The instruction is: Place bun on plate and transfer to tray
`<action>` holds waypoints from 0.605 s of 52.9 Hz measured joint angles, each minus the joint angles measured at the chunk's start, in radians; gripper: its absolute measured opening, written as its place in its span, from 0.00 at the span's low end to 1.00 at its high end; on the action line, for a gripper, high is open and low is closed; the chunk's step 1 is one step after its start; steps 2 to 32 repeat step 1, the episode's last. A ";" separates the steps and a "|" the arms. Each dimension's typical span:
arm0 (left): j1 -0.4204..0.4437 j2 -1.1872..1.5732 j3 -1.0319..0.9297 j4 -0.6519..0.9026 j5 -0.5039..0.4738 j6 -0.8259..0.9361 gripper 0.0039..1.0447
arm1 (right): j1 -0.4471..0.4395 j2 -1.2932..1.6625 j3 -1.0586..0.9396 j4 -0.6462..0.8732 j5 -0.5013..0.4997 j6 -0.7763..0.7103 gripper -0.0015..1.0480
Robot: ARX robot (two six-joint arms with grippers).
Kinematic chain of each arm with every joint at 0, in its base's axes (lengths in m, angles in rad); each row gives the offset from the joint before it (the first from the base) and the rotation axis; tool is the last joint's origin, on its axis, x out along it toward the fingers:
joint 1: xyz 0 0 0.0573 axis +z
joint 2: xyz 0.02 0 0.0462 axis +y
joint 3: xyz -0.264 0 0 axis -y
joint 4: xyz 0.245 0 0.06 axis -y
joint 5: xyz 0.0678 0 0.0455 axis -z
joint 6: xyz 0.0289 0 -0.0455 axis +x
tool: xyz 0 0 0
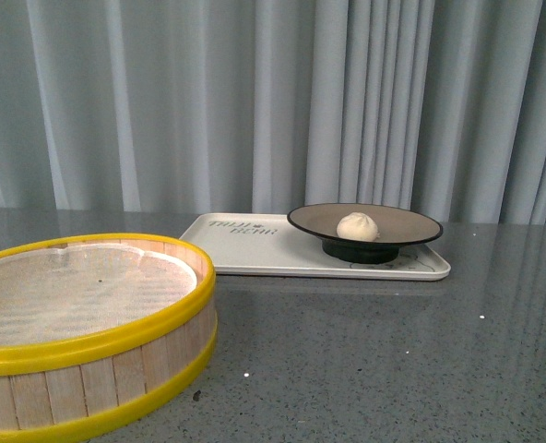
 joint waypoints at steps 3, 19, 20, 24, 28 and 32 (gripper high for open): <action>0.000 0.000 0.000 0.000 0.000 0.000 0.94 | 0.000 0.000 0.000 0.000 0.000 0.000 0.92; 0.000 0.000 0.000 0.000 0.000 0.000 0.94 | 0.000 0.000 0.000 0.000 0.000 0.000 0.92; 0.000 0.000 0.000 0.000 0.000 0.000 0.94 | 0.000 0.000 0.000 0.000 0.000 0.000 0.92; 0.000 0.000 0.000 0.000 0.000 0.000 0.94 | 0.000 0.000 0.000 0.000 0.000 0.000 0.92; 0.000 0.000 0.000 0.000 0.000 0.000 0.94 | 0.000 0.000 0.000 0.000 0.000 0.000 0.92; 0.000 0.000 0.000 0.000 0.000 0.000 0.94 | 0.000 0.000 0.000 0.000 0.000 0.000 0.92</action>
